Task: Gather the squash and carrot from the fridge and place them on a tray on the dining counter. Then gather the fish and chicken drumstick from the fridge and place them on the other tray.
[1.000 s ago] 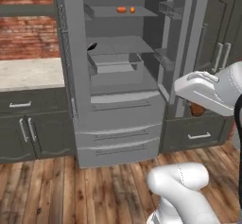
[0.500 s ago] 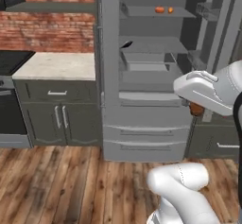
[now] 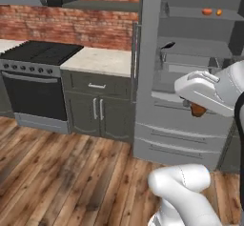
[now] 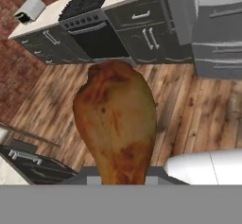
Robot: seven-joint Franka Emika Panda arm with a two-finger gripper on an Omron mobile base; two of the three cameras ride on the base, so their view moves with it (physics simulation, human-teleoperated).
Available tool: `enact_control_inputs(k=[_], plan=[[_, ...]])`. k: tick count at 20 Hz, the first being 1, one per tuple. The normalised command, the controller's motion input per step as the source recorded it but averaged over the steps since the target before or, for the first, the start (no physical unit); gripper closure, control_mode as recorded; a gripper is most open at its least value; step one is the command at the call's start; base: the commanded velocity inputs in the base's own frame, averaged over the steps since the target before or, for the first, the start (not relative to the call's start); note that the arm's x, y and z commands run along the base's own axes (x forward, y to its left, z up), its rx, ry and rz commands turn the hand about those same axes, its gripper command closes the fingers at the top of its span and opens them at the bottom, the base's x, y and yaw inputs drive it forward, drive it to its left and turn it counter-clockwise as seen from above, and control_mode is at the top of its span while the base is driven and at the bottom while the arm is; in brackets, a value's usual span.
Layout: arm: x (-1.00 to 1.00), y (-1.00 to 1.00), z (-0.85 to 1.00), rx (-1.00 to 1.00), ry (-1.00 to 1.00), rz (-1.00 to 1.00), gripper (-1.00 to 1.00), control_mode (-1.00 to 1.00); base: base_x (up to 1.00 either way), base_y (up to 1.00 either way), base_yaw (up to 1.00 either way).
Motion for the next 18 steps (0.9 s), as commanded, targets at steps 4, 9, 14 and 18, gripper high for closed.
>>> enact_control_inputs(k=[4,9,14,18], plan=[[0.0,0.0,0.0,0.0,0.0,0.0,1.0,1.0,0.0,0.04,0.47],[0.0,0.0,0.0,0.0,0.0,0.0,1.0,1.0,0.0,0.0,0.49],[0.0,0.0,0.0,0.0,0.0,0.0,1.0,1.0,0.0,0.0,0.49],[0.0,0.0,0.0,0.0,0.0,0.0,1.0,1.0,-0.1,0.0,0.49]])
